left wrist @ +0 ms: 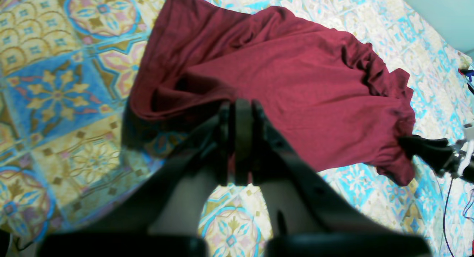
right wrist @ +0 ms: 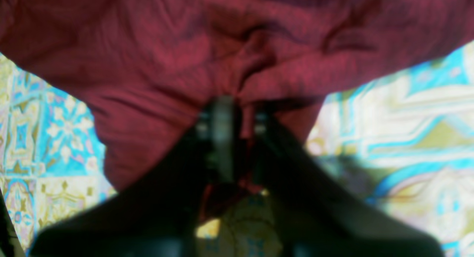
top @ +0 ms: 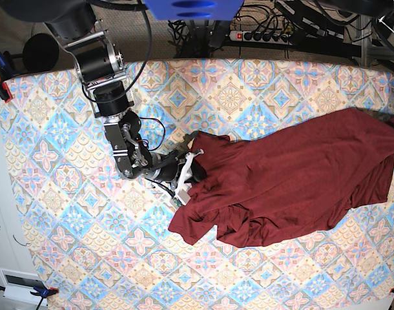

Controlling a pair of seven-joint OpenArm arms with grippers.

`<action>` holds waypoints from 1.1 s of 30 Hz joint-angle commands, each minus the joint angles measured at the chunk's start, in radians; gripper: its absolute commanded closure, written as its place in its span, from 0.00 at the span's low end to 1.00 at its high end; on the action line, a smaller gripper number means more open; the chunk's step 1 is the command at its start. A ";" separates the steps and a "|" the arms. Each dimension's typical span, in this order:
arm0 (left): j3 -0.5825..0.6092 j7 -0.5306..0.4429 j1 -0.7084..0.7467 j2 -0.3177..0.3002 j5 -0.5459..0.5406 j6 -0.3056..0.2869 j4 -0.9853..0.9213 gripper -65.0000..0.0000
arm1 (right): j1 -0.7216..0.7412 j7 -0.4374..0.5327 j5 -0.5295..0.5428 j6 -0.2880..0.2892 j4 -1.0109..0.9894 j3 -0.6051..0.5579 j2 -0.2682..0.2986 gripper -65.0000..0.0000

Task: Layout the t-shirt on the table in an organized manner, then fold the t-shirt properly
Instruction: 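Reach the right gripper to the shirt's bunched end and grasp it, then drag the grasped shirt end with the right gripper toward the table edge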

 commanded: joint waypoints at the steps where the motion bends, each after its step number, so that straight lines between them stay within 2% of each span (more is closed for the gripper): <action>1: -0.009 -0.023 -0.004 -0.033 -0.025 -0.003 0.014 1.00 | 0.025 0.020 0.025 0.008 0.044 0.013 0.004 1.00; 5: -0.007 -0.023 -0.006 -0.007 -0.022 -0.003 0.017 1.00 | -0.050 -0.022 0.026 0.008 0.198 0.105 0.058 0.99; 11: 0.083 -0.024 -0.038 0.005 -0.019 -0.003 0.018 1.00 | -0.159 -0.183 0.026 0.010 0.461 0.341 0.150 0.99; 12: 0.088 -0.024 -0.040 0.005 -0.019 -0.003 0.018 1.00 | -0.176 -0.209 0.026 0.016 0.504 0.375 0.167 0.99; 15: 0.105 -0.023 -0.040 0.005 -0.019 -0.003 0.018 1.00 | -0.226 -0.269 0.026 0.086 0.603 0.481 0.208 0.99; 19: 0.203 -0.024 -0.043 -0.001 -0.019 -0.003 0.018 1.00 | -0.277 -0.329 0.026 0.086 0.681 0.631 0.246 0.99; 24: 0.213 -0.026 -0.050 0.001 -0.026 -0.005 0.018 1.00 | -0.325 -0.343 0.045 0.086 0.773 0.716 0.286 0.99; 27: 0.212 -0.027 -0.116 0.004 -0.019 -0.005 0.018 1.00 | -0.319 -0.343 0.127 0.086 0.794 0.763 0.317 0.99; 30: 0.212 -0.069 -0.169 0.002 -0.019 -0.005 0.018 1.00 | -0.282 -0.346 0.203 0.086 0.791 0.803 0.332 0.99; 33: 0.212 -0.116 -0.230 0.002 -0.019 -0.005 0.018 1.00 | -0.230 -0.344 0.232 0.086 0.762 0.805 0.355 0.99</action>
